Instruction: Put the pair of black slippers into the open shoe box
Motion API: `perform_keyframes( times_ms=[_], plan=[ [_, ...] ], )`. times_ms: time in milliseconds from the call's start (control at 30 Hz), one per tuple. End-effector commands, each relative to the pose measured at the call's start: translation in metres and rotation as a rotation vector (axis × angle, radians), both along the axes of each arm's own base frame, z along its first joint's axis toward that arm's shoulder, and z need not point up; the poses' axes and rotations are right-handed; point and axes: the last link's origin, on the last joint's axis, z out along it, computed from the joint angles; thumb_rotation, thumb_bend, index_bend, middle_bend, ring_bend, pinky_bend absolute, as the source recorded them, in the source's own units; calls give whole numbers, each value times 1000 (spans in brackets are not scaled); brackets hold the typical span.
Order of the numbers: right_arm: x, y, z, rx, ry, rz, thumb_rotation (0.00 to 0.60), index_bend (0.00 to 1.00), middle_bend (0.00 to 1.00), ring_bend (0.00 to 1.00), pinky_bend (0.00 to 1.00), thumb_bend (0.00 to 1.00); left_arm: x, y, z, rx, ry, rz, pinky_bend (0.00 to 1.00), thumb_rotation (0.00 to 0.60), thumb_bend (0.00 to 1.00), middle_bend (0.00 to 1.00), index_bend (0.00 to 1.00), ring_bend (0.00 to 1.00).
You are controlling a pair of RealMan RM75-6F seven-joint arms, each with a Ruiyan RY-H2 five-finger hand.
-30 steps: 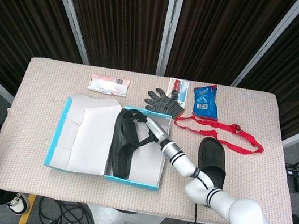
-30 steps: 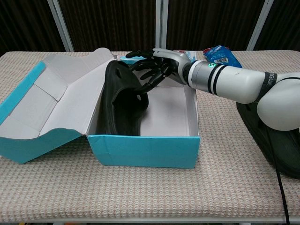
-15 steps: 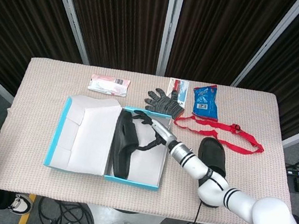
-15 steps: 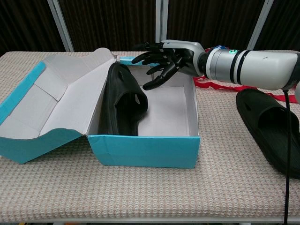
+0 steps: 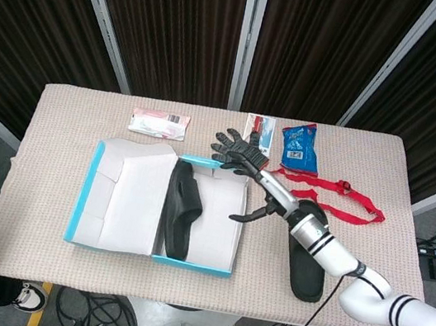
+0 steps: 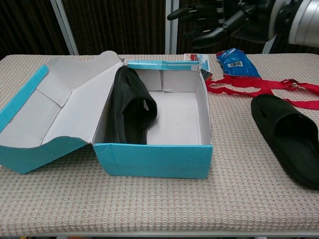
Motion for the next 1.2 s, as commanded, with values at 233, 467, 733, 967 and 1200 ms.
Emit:
perform_keyframes(
  times_ms=[233,467,733,967,1200],
  plan=[
    [-81,31,72,-199,598,-61,600,1,183,13,173,20,1,2,-2,-14,-8,2,70,600,98,125,175,30],
    [-115,41,73,-113,851,-89,600,1,163,5,145,0,3,2,-6,-29,-12,-2,70,600,98,126,175,30],
    [-131,42,50,-23,945,-115,600,1,141,0,138,0,3,0,-7,-43,-14,2,70,600,97,126,175,30],
    [-136,29,30,-34,973,-118,600,1,120,0,90,0,0,-1,-7,-46,-23,8,70,600,98,126,175,30],
    [-132,22,19,-53,979,-113,600,1,117,0,78,0,-2,0,-6,-42,-24,11,70,600,98,126,175,30]
  ],
)
